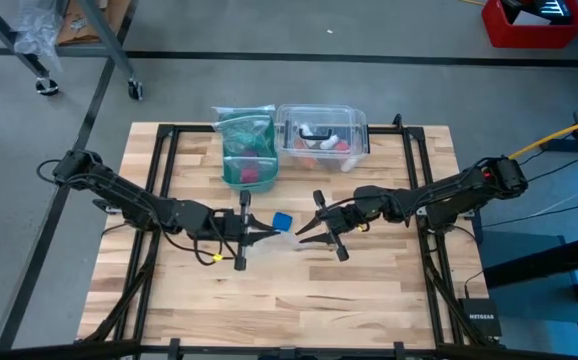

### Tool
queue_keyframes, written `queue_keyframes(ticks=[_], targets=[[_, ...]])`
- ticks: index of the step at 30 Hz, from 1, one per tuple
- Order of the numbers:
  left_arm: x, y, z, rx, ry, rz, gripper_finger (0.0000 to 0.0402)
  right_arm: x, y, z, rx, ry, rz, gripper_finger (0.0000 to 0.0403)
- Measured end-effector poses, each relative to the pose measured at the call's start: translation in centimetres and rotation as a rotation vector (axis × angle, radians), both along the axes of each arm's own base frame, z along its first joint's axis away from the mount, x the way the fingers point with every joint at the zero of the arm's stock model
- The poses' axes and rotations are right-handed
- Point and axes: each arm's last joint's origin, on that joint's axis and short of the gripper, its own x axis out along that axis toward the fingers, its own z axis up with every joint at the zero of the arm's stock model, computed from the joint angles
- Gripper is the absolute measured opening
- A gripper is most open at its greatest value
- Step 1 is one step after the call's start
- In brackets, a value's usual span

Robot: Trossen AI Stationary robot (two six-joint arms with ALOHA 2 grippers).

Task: Roll bandage
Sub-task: Open the transparent zip bag

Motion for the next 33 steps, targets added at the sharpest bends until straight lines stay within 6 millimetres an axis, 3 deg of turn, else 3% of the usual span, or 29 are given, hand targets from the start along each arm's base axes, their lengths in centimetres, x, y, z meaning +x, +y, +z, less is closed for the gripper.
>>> queue_keyframes(ticks=[33], targets=[[0.21,0.95,0.8,-0.009,-0.079,0.048,0.0,0.01,-0.05,-0.15,-0.002,0.016,-0.022,0.009]])
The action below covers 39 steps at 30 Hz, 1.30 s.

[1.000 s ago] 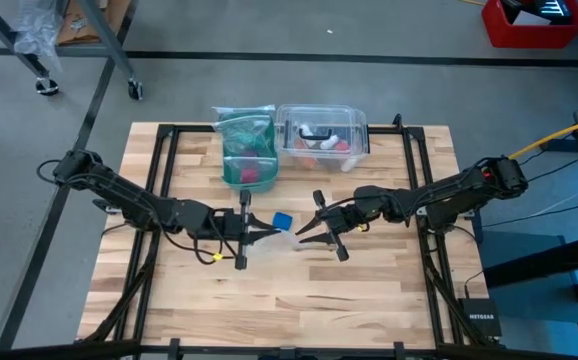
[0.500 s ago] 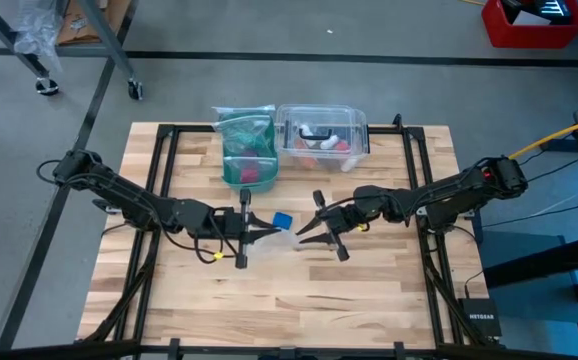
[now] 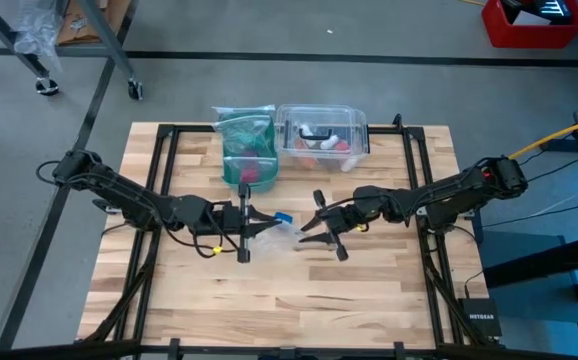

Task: Roll bandage
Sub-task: Open the transparent zip bag

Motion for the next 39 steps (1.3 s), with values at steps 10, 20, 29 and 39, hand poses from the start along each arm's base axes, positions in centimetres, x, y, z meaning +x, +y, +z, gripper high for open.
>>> queue_keyframes(ticks=[10,20,29,39], targets=[[0.1,0.2,0.4,0.001,-0.056,0.012,0.0,0.0,-0.2,-0.6,-0.017,0.065,-0.055,0.0055],[0.3,0.3,-0.2,-0.008,0.001,0.01,0.0,0.0,-0.2,-0.7,-0.028,0.07,-0.056,0.0037],[0.2,-0.1,-0.6,0.031,0.049,-0.021,0.0,0.0,-0.2,-0.6,-0.027,0.06,-0.056,0.0055],[0.0,-1.2,-1.8,0.085,0.157,-0.147,0.0,0.1,-0.2,0.1,-0.013,-0.018,-0.055,0.0055]])
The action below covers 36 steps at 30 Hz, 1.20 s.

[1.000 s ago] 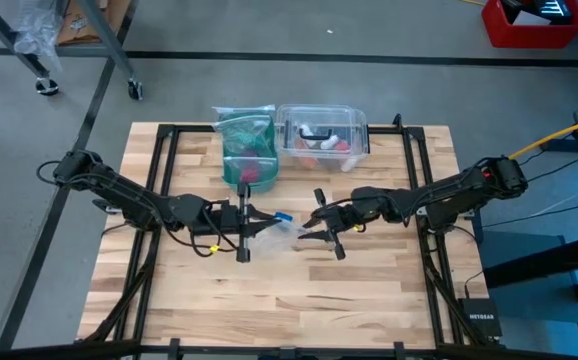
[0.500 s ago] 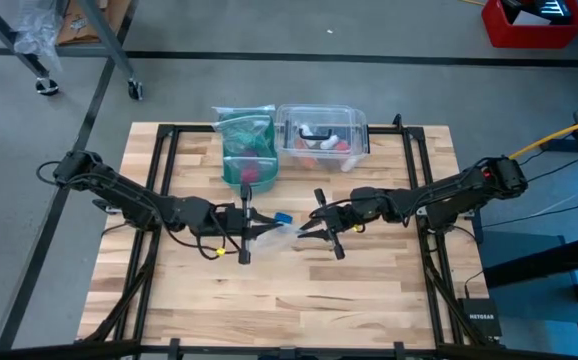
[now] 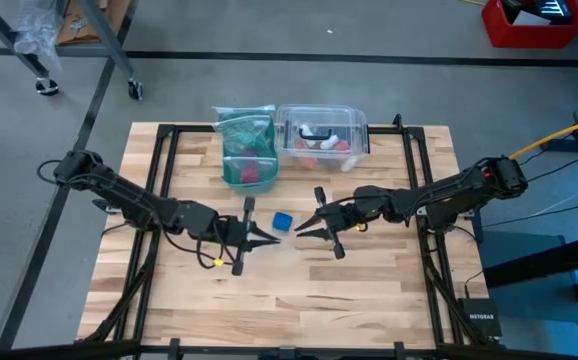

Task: Roll bandage
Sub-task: Open the transparent zip bag

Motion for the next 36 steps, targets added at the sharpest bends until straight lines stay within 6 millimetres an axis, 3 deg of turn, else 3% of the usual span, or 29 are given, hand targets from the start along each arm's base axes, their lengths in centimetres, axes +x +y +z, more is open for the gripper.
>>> queue_keyframes(ticks=[14,36], targets=[[0.4,1.3,0.4,0.016,-0.037,0.053,0.0,0.0,-0.1,-0.1,-0.035,0.001,-0.059,0.0056],[0.7,2.0,0.4,-0.01,-0.043,0.076,0.0,0.0,0.1,-0.2,-0.08,-0.008,0.018,0.0056]])
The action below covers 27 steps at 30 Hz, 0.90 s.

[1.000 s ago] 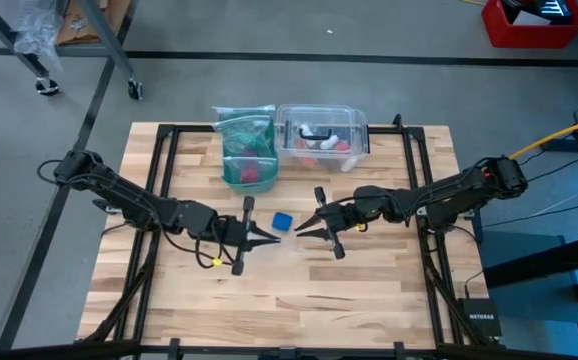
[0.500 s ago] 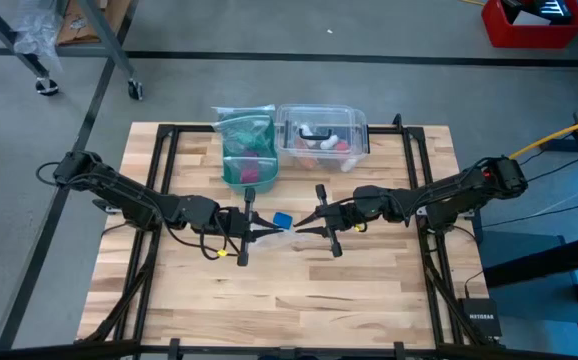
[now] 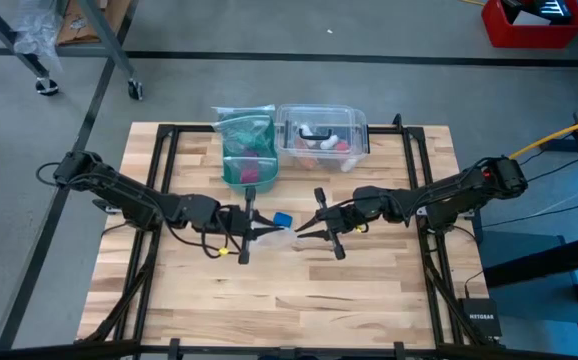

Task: Roll bandage
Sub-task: Open the transparent zip bag

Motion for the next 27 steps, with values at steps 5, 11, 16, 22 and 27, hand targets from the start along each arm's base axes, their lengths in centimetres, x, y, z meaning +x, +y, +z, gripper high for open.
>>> queue_keyframes(ticks=[5,11,16,22,27], targets=[[0.04,0.14,-0.02,-0.004,0.002,0.005,0.0,0.0,-0.05,-0.09,-0.004,0.009,-0.016,0.0056],[-0.05,-0.19,-0.02,-0.004,0.002,-0.008,0.0,0.03,-0.31,-0.47,-0.036,0.042,-0.103,0.0056],[-0.07,-0.3,-0.05,-0.014,0.004,-0.014,0.0,0.02,-0.31,-0.48,-0.042,0.041,-0.102,0.0056],[-0.07,-0.3,-0.05,-0.024,0.005,-0.016,0.0,0.02,-0.33,-0.48,-0.042,0.042,-0.103,0.0056],[-0.07,-0.37,-0.07,-0.062,0.008,-0.038,0.0,0.02,-0.34,-0.47,-0.042,0.04,-0.103,0.0056]])
